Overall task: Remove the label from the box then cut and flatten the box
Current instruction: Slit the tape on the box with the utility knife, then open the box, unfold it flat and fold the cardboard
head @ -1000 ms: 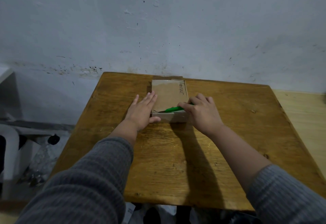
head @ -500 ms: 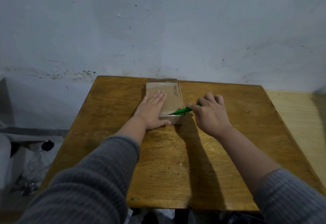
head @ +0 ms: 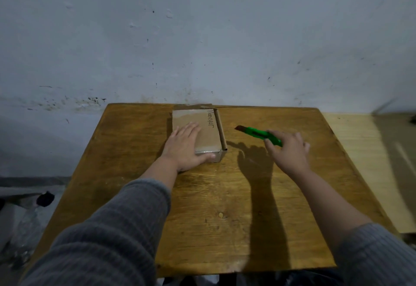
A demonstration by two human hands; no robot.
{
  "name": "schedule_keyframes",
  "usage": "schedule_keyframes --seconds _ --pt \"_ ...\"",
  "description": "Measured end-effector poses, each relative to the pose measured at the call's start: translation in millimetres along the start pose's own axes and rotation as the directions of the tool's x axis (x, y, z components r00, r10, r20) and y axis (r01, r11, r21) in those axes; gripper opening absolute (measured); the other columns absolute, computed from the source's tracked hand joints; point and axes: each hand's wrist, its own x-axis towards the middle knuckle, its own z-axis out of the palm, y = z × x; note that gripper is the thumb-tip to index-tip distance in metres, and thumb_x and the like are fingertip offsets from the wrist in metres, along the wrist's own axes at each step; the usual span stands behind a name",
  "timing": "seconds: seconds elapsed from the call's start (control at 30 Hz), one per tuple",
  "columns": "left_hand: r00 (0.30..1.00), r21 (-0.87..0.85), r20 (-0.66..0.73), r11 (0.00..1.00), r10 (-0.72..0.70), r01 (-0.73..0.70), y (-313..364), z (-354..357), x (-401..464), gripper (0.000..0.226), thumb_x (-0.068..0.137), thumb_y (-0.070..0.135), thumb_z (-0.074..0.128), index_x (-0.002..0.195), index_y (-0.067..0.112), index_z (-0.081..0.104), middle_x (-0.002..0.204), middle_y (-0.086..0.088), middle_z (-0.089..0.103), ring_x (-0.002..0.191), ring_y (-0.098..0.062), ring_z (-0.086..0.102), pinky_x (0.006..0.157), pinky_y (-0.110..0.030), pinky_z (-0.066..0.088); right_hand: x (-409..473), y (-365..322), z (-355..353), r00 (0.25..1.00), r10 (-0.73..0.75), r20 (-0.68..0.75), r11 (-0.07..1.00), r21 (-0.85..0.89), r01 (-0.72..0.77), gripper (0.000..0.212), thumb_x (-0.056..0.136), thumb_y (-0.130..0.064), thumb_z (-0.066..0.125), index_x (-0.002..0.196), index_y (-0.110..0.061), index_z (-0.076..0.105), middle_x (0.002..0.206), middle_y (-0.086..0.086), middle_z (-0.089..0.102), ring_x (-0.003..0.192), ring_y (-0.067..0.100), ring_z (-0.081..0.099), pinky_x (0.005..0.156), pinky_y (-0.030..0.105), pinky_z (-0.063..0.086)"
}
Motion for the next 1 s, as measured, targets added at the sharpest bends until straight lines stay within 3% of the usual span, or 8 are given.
schedule_keyframes --seconds 0.13,0.23,0.37,0.47,0.6,0.7,0.9,1.0 --pt "0.998 -0.040 -0.013 0.997 -0.061 0.061 5.2 0.7 14.0 0.087 0.088 0.072 0.024 0.153 0.017 0.010 0.162 -0.002 0.004 0.148 -0.016 -0.001 0.120 -0.044 -0.001 11.1 -5.3 4.9 0.928 0.354 0.113 0.836 0.406 -0.369 0.031 0.088 -0.034 0.059 0.119 -0.032 0.063 0.105 0.004 0.071 0.084 0.022 0.064 0.081 0.044 0.052" --pt "0.996 0.009 0.011 0.996 -0.087 0.087 8.0 7.3 21.1 0.081 0.090 0.068 0.013 0.153 0.017 0.003 0.161 -0.001 -0.004 0.147 -0.014 -0.009 0.119 -0.046 -0.006 20.4 -6.7 4.0 0.849 0.465 0.250 0.651 0.554 -0.520 0.037 0.093 -0.010 0.049 0.128 -0.020 0.056 0.101 0.010 0.068 0.060 0.009 0.049 0.052 0.024 0.037" --pt "0.994 0.073 -0.049 0.992 -0.096 0.099 9.1 15.2 22.1 0.077 0.092 0.065 0.009 0.153 0.019 0.003 0.161 0.001 -0.003 0.147 -0.013 -0.008 0.119 -0.045 -0.005 33.5 -2.3 7.4 0.795 0.498 0.346 0.545 0.589 -0.597 0.053 0.094 0.004 0.033 0.140 -0.019 0.043 0.125 0.014 0.058 0.074 0.014 0.050 0.053 0.023 0.035" --pt "0.993 0.078 -0.069 0.992 -0.096 0.101 10.2 15.8 22.4 0.075 0.093 0.064 0.009 0.153 0.019 0.004 0.161 0.002 -0.001 0.147 -0.012 -0.006 0.120 -0.046 -0.002 45.6 0.3 17.0 0.765 0.524 0.374 0.458 0.633 -0.624 0.048 0.092 -0.004 0.051 0.137 -0.019 0.045 0.127 0.012 0.054 0.090 0.020 0.055 0.073 0.029 0.046" --pt "0.992 0.087 -0.084 0.991 -0.097 0.104 9.3 17.2 22.1 0.079 0.088 0.066 0.002 0.153 0.020 0.003 0.161 0.003 -0.001 0.147 -0.011 -0.006 0.120 -0.044 -0.002 64.4 8.6 45.5 0.779 0.611 0.141 0.636 0.498 -0.590 0.043 0.083 -0.013 0.067 0.126 -0.019 0.058 0.119 0.012 0.064 0.102 0.026 0.063 0.085 0.035 0.052" --pt "0.993 0.083 -0.070 0.991 -0.100 0.106 8.6 17.5 24.2 0.081 0.086 0.067 -0.002 0.153 0.021 0.000 0.160 0.004 -0.004 0.146 -0.010 -0.008 0.119 -0.042 -0.005 71.0 15.6 59.5 0.828 0.559 0.046 0.805 0.211 -0.555 0.047 0.084 -0.034 0.065 0.129 -0.023 0.056 0.121 0.011 0.059 0.114 0.028 0.052 0.096 0.041 0.042" --pt "0.992 0.072 -0.067 0.991 -0.105 0.109 8.2 17.3 26.4 0.082 0.085 0.067 -0.003 0.153 0.021 -0.001 0.160 0.004 -0.006 0.145 -0.009 -0.010 0.118 -0.041 -0.007 75.2 28.2 69.5 0.884 0.454 0.111 0.887 0.034 -0.460 0.047 0.090 -0.042 0.053 0.133 -0.022 0.050 0.130 0.014 0.044 0.123 0.030 0.038 0.097 0.043 0.034" --pt "0.992 0.076 -0.076 0.992 -0.100 0.106 7.3 17.4 27.2 0.080 0.087 0.067 -0.001 0.153 0.021 0.000 0.160 0.004 -0.005 0.146 -0.010 -0.009 0.118 -0.041 -0.007 73.3 20.9 68.1 0.924 0.381 0.012 0.924 -0.033 -0.380 0.054 0.089 -0.046 0.052 0.138 -0.026 0.042 0.125 0.011 0.044 0.116 0.027 0.040 0.092 0.041 0.035"
